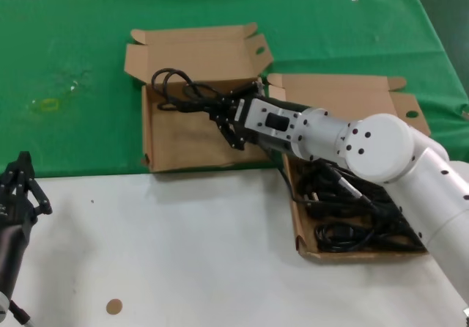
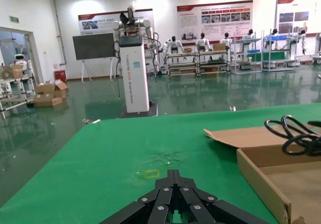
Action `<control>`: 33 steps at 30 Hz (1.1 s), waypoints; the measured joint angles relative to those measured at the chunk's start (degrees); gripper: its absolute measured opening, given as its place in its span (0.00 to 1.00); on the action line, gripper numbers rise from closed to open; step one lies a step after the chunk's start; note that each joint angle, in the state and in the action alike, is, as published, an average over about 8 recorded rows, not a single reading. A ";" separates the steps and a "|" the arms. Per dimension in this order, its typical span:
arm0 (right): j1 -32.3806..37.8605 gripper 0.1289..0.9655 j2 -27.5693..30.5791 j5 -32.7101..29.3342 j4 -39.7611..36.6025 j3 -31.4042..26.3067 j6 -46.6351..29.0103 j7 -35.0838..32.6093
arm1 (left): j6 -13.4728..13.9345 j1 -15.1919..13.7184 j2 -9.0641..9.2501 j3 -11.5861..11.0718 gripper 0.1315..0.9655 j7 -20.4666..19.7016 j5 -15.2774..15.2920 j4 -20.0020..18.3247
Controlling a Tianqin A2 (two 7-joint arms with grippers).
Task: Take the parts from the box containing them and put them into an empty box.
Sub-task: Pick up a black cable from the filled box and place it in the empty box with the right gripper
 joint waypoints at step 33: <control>4.21 0.09 -3.98 5.91 -9.84 -0.89 4.35 -7.55 | 0.00 0.00 0.00 0.00 0.01 0.00 0.00 0.00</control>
